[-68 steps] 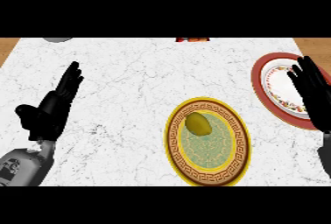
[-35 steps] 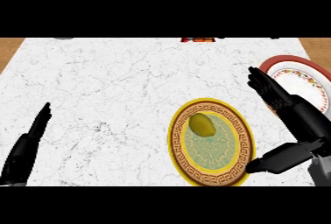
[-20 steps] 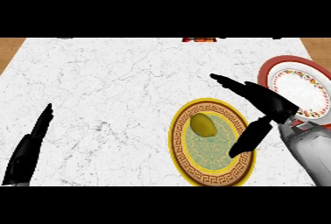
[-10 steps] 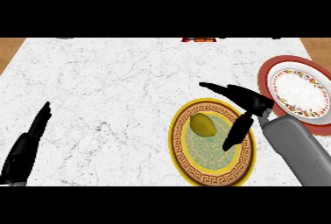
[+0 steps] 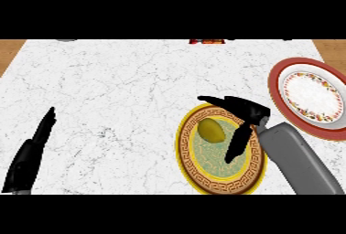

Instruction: Pick the lemon from the plate and place it in the plate

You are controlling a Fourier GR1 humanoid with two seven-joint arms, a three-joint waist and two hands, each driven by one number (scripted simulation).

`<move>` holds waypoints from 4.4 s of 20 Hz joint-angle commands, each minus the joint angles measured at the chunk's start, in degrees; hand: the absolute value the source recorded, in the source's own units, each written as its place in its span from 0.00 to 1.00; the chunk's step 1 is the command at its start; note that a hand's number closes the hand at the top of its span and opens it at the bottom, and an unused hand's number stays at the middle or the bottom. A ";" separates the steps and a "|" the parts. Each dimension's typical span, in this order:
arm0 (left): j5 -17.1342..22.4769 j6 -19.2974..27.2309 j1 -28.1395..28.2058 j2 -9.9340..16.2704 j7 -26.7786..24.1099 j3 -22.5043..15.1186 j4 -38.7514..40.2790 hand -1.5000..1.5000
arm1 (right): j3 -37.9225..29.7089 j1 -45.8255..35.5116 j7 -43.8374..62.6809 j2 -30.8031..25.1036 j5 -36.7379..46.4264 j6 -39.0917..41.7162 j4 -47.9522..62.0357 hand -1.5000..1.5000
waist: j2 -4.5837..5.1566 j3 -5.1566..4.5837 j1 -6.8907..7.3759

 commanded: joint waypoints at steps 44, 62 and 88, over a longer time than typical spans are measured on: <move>-4.02 -6.46 1.87 -5.13 -0.40 7.84 -2.27 0.50 | -43.26 8.35 -52.84 -45.81 14.23 -35.62 42.12 1.00 | 0.73 0.78 -0.30; -6.23 -7.74 -3.19 -5.32 0.31 7.34 1.02 0.50 | -40.49 -6.66 -67.66 -43.85 12.60 -20.22 48.02 1.00 | 0.49 0.11 1.56; -8.56 -8.55 -2.76 -7.86 -1.49 7.69 1.38 0.50 | -32.75 -22.53 -38.77 -21.57 20.70 -23.88 59.16 0.00 | 0.76 0.10 1.90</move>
